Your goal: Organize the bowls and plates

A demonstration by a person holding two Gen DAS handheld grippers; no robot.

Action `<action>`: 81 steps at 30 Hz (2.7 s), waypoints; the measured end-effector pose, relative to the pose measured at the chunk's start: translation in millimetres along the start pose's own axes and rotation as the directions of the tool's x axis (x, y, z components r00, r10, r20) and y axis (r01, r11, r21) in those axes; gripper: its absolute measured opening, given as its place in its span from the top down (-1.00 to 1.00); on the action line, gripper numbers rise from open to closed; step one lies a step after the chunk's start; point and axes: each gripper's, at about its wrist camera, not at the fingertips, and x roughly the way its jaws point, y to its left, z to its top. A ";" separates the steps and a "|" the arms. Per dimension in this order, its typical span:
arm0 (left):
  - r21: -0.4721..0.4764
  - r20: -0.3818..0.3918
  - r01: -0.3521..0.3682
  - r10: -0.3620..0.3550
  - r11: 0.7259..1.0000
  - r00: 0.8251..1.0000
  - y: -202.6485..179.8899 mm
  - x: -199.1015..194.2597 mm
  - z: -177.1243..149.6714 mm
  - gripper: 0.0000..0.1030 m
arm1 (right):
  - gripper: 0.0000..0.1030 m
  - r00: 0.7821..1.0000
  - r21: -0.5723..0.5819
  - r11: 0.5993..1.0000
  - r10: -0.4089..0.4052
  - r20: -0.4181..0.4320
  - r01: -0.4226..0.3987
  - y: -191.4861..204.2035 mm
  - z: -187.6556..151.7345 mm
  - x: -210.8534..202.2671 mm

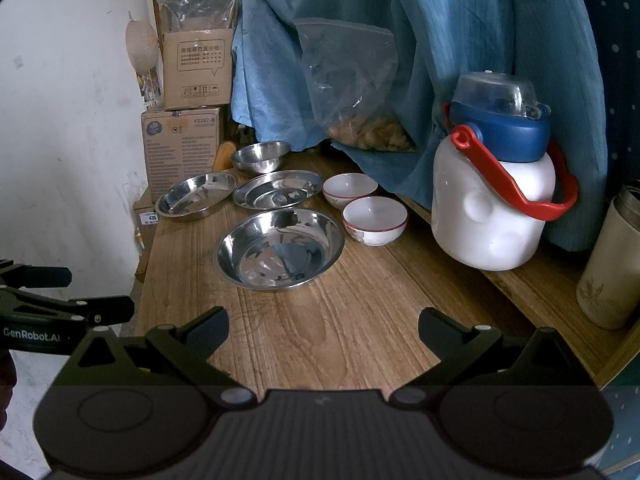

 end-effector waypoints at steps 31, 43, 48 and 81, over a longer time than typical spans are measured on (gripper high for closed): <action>-0.003 -0.004 0.001 -0.001 1.000 1.000 1.3 1.5 0.1 -0.98 | -1.00 1.000 0.004 1.000 -0.001 -0.004 0.001 -2.0 0.9 3.8; -0.010 -0.008 0.002 -0.002 1.000 1.000 4.6 5.4 -2.1 -0.98 | -1.00 1.000 0.005 1.000 -0.002 -0.005 0.002 -1.8 0.3 3.9; -0.011 -0.011 0.002 -0.002 1.000 1.000 5.4 5.1 -2.2 -0.98 | -1.00 1.000 0.005 1.000 -0.002 -0.005 0.002 -1.6 0.5 3.6; 0.031 -0.106 0.041 -0.037 0.999 0.994 12.6 13.8 -8.2 -0.98 | -1.00 0.999 0.059 0.998 -0.020 -0.044 0.023 5.2 -18.0 1.4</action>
